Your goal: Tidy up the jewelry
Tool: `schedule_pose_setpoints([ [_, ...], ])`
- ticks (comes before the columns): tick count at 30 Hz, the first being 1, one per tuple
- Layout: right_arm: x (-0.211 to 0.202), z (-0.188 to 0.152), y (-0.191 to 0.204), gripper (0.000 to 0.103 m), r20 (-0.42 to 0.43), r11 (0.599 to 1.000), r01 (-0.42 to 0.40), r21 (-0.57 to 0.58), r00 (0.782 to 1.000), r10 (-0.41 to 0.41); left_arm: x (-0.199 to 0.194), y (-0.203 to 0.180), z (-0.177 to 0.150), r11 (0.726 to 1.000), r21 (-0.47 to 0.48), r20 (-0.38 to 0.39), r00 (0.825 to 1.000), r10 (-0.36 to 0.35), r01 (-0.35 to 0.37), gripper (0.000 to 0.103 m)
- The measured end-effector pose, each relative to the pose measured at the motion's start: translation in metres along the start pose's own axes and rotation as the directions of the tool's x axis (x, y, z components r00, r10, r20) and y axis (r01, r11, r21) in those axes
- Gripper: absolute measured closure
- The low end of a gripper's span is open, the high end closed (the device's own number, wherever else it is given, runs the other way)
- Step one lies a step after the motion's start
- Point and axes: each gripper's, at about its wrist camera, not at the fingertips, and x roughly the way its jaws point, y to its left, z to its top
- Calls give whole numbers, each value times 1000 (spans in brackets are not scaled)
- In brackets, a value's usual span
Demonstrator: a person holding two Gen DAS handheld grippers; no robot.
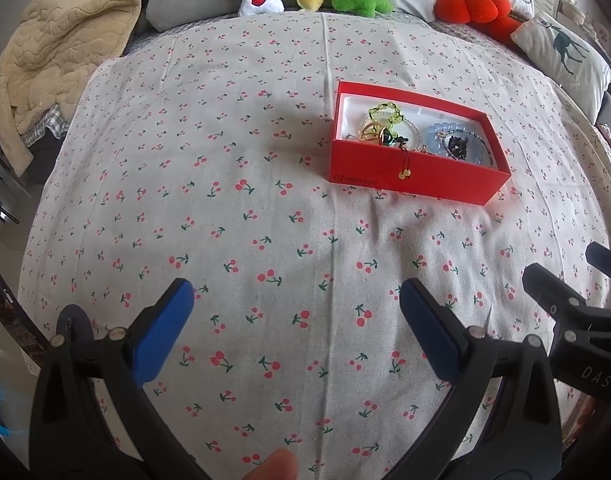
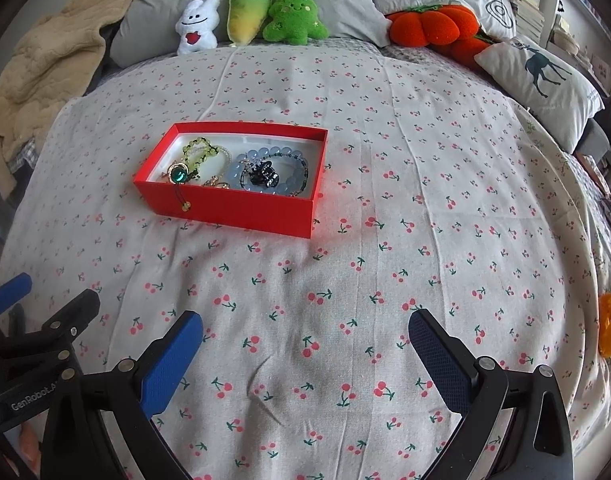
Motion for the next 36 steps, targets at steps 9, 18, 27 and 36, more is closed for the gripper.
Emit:
schedule_pose_setpoints([
  [9,1,-1,1,0,-7,1000,-5,3,1000,5,2,0,-1,1000,-3,-8,1000,2,-2,1],
  [18,0,-2,3,0,-4,1000,-2,-2,1000,2,3,-1,-1,1000,2,-8,1000,11,-11,1],
  [27,-1,-1,4,0,-2,1000,-3,-1,1000,3,4,0,-2,1000,0,-11,1000,10,-10,1],
  [36,0,-2,3,0,-2,1000,-2,-1,1000,2,4,-1,-2,1000,1,-13,1000,12,-12,1],
])
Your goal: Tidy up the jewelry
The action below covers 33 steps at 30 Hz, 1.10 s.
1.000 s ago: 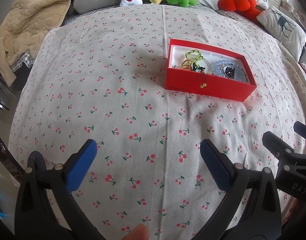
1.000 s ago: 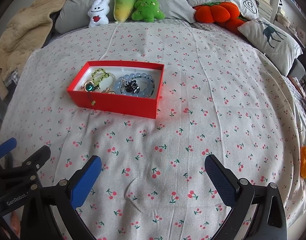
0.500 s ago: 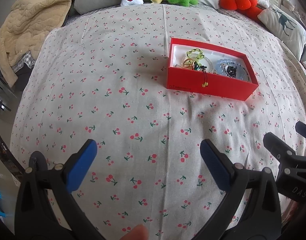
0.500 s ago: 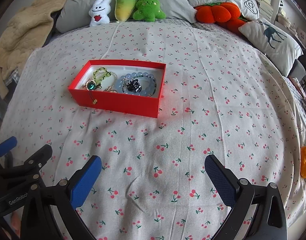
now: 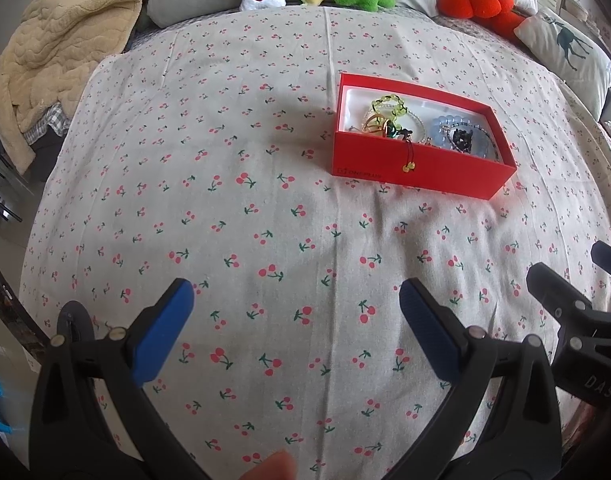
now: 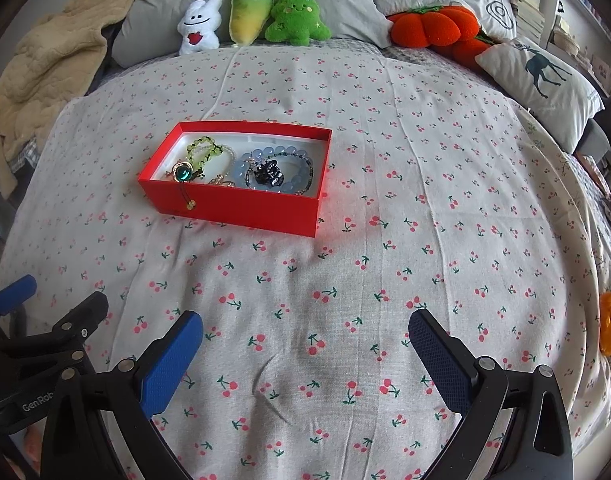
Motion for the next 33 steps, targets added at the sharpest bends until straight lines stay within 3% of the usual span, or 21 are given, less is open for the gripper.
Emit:
schedule_pose_setpoints([
  [33,-1,-1,-2,0,1,1000,4,10,1000,-4,3,-1,-2,1000,-11,-18,1000,-9,9,1],
])
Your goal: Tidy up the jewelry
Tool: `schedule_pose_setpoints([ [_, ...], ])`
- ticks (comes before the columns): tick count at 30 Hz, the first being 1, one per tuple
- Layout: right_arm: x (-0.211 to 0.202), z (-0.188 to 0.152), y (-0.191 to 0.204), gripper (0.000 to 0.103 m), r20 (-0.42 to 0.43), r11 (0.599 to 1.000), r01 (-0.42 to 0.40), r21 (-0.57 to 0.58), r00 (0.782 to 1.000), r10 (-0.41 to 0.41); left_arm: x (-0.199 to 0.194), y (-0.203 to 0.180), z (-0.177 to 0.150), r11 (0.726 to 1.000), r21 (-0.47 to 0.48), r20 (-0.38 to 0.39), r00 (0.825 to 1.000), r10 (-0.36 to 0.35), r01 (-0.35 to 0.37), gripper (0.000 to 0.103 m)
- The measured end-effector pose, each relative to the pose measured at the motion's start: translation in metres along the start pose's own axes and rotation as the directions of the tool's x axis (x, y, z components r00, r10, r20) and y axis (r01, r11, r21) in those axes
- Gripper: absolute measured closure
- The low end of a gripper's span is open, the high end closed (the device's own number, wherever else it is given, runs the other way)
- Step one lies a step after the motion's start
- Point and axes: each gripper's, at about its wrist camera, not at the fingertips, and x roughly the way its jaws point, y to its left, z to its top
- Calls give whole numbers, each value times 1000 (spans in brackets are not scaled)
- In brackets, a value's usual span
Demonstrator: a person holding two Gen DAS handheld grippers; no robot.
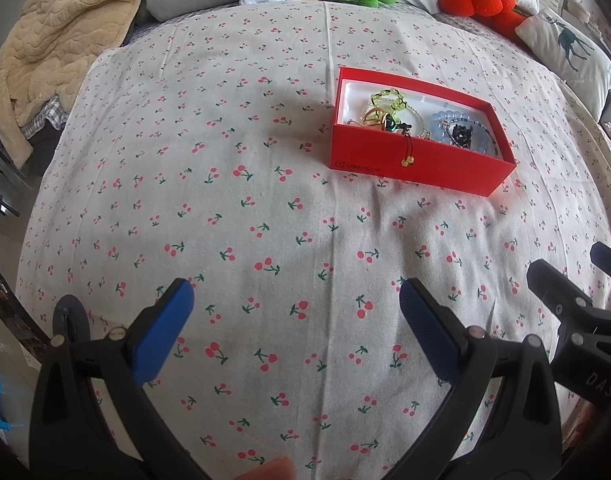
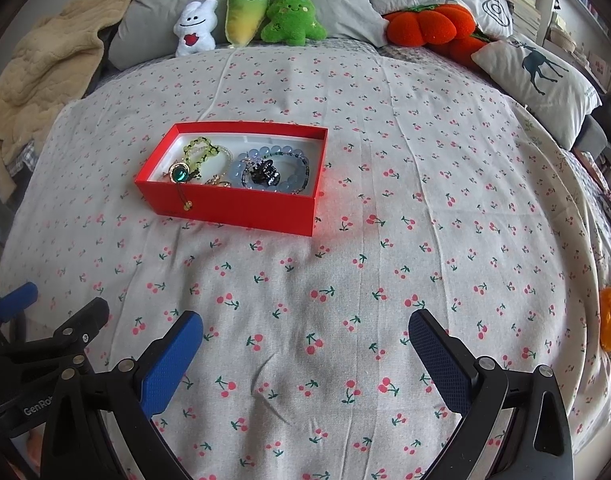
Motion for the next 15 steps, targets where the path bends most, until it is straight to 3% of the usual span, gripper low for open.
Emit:
schedule_pose_setpoints([
  [15,5,-5,4,0,-6,1000,6,7,1000,-6,0,-3,-3,998,8,-13,998,-56,56,1],
])
